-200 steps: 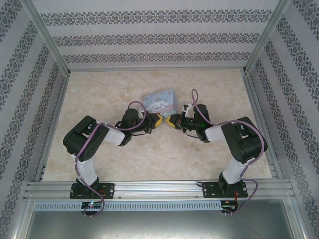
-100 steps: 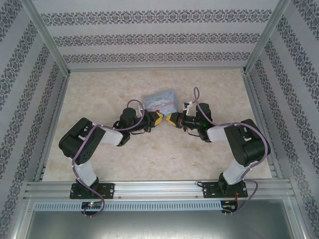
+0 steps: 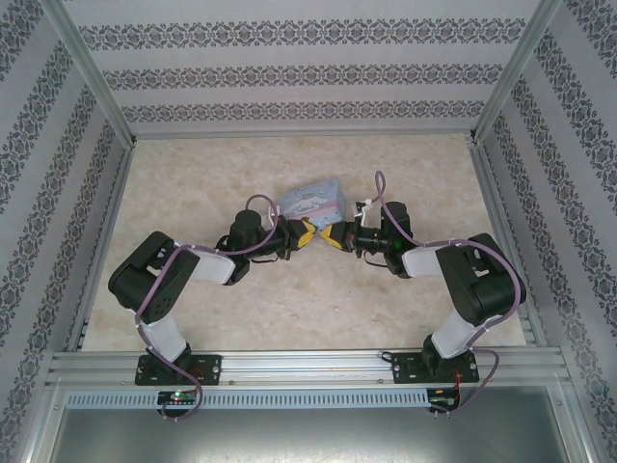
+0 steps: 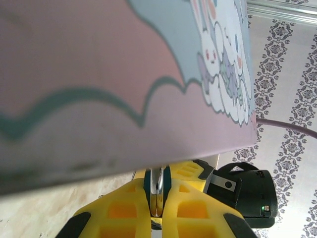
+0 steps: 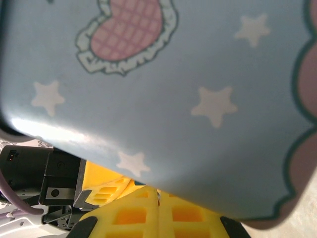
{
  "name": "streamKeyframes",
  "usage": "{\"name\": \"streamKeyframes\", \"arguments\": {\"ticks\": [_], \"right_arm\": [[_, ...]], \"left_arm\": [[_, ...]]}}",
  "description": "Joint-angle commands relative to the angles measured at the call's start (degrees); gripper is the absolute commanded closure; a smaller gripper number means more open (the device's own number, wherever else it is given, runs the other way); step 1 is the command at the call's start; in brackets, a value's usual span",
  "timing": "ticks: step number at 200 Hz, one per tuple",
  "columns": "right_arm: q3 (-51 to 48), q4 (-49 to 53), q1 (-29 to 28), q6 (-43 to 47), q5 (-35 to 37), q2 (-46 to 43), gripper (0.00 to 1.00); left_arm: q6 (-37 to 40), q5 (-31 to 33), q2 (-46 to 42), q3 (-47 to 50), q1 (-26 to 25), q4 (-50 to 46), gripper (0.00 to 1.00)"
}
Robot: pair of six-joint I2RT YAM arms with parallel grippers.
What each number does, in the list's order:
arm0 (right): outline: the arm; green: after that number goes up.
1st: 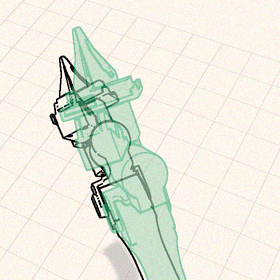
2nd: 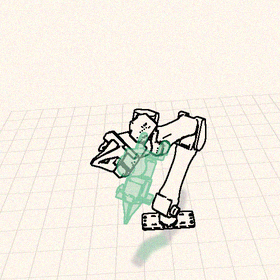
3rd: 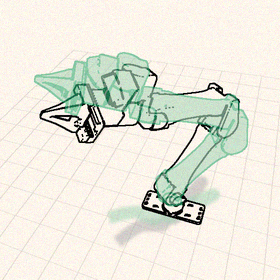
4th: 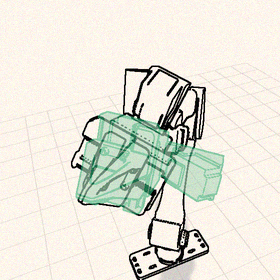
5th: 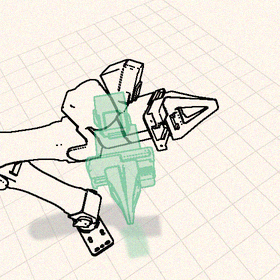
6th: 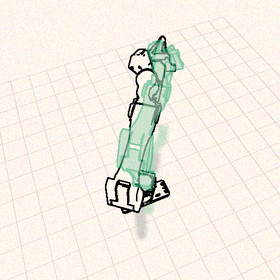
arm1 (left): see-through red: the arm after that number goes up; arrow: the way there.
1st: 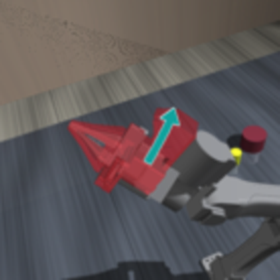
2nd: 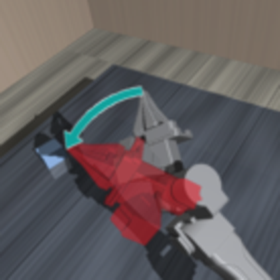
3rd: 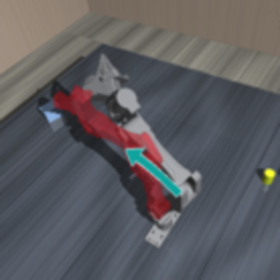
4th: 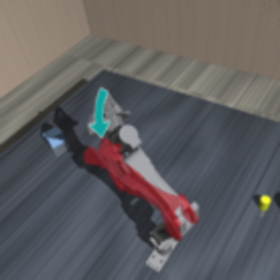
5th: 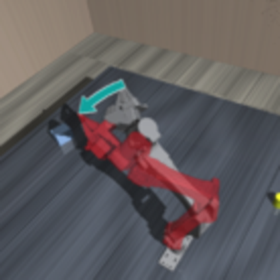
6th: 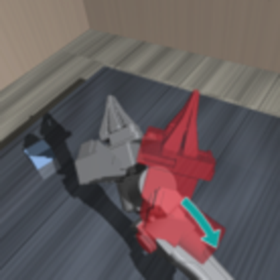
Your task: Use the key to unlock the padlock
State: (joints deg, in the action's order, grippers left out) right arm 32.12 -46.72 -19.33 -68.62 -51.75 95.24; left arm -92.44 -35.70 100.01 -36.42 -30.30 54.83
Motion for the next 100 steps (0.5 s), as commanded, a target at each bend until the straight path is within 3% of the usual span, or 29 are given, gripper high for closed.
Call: {"name": "streamKeyframes", "arguments": {"ticks": [1, 100], "right_arm": [[0.55, -0.13, -0.49, 1.82, 0.68, -0.74, 1.00], [3.88, -0.12, -1.99, -5.67, 0.50, -1.17, 1.00]], "left_arm": [[-0.06, -8.38, -2.58, 0.04, -2.13, 5.82, 1.00], [1.43, -8.67, -1.68, 0.12, -2.30, 5.11, 1.00]]}}
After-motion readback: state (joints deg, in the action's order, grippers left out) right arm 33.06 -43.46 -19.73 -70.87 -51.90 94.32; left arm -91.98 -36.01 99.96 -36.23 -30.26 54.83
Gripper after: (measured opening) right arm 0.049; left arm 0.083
